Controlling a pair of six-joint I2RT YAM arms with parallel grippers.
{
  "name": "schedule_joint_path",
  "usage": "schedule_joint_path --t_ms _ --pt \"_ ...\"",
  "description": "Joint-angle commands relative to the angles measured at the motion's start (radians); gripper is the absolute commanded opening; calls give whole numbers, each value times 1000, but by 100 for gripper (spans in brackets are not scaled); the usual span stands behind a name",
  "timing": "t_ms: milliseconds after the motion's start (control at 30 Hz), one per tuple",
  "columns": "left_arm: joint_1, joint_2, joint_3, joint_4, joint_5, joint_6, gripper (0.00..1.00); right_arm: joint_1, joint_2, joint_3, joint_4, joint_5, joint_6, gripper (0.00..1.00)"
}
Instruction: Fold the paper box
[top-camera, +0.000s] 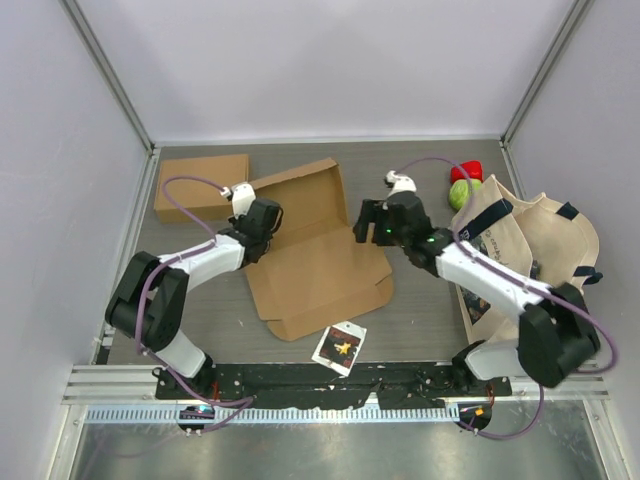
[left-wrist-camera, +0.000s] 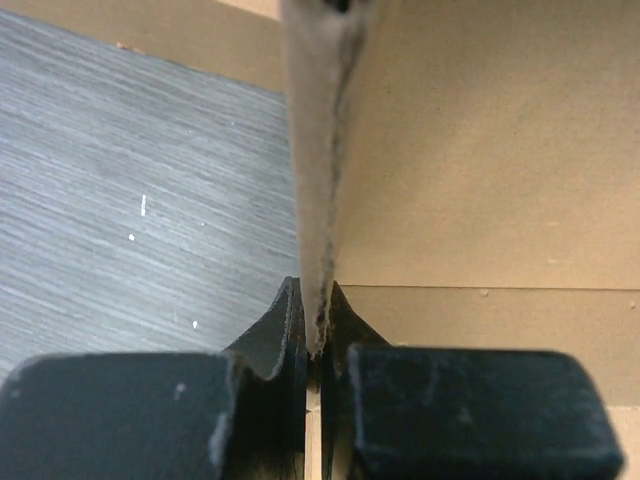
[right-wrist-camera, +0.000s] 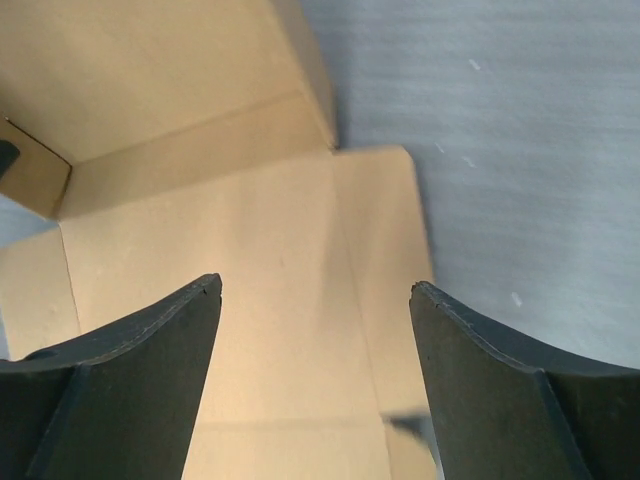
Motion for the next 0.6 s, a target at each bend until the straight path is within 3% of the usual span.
schedule_joint_path --t_ms 0,100,200,400,567 --pt "-1 -57 -24 -77 50 -34 0 -176 -205 -95 -261 -200 56 82" --pt "0 -68 -13 -96 93 -39 0 -305 -255 -181 -283 -363 41 82" --pt "3 -57 8 -128 134 -48 0 -343 -227 -248 -232 -555 48 80" --pt "28 -37 34 -146 194 -51 2 -346 -170 -368 -15 -625 76 75" --pt "57 -53 24 -146 239 -62 6 -343 -103 -459 294 -728 113 58"
